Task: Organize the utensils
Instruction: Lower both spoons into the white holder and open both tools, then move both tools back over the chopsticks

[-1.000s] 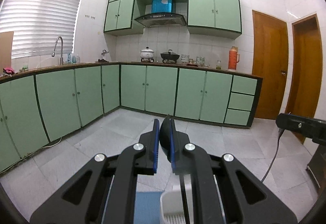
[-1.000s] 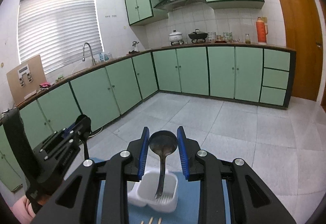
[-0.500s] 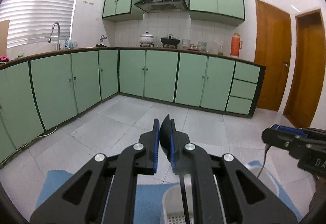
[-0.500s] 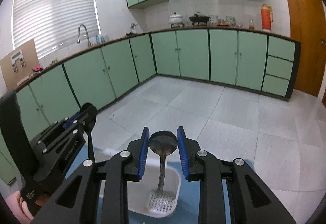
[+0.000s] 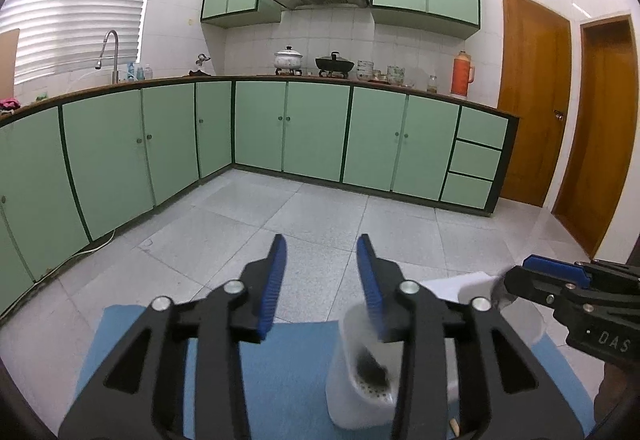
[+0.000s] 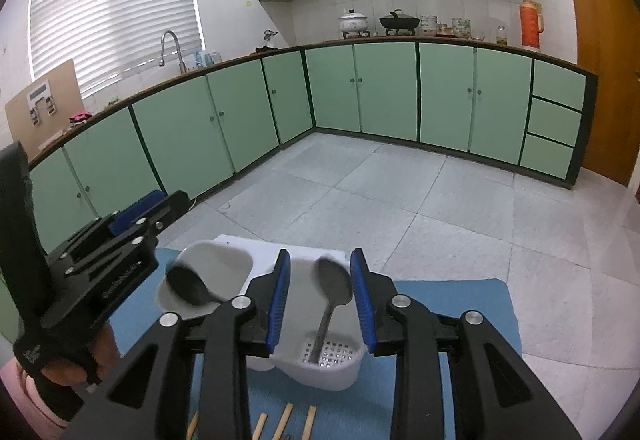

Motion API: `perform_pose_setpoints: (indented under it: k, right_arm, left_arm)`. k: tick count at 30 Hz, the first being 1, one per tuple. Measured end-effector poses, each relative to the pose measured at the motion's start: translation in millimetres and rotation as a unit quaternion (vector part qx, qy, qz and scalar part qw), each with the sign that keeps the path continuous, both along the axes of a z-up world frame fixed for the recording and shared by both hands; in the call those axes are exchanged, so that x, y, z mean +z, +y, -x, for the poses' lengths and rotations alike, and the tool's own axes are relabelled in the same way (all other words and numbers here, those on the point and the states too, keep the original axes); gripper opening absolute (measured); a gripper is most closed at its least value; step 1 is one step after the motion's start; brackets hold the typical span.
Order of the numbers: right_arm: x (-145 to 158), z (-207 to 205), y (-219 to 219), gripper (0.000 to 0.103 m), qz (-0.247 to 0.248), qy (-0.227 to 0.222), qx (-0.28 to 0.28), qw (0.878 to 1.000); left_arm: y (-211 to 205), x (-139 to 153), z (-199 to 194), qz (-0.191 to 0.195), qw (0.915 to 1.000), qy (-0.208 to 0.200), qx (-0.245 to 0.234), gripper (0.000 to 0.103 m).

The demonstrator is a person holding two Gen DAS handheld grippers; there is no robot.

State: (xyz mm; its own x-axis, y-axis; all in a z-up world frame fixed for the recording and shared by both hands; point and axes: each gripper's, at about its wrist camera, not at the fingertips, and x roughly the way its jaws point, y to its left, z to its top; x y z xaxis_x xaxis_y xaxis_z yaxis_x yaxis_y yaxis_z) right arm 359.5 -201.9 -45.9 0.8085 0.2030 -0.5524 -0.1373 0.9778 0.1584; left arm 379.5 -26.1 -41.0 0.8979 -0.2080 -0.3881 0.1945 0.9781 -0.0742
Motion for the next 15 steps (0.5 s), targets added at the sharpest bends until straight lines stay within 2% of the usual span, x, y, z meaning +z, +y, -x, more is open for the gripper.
perform_pose_setpoints:
  k: [1,9,15]
  right_arm:
    - [0.1,2.5,0.6,0.038,0.000,-0.002,0.000,1.000]
    - [6.8,46.6,0.4,0.043,0.004,-0.026,-0.006,1.000]
    - [-1.1,95.2,-7.1,0.047,-0.005,-0.021,-0.014,1.000]
  left_arm:
    - [1.0,0.8,4.0,0.001,1.0000,0.000,0.000,0.041]
    - [10.0,10.3,57.1,0.001,1.0000,0.002,-0.005,0.059]
    - [19.7,0.6,101.9,0.007,0.9992,0.038,-0.005,0.070]
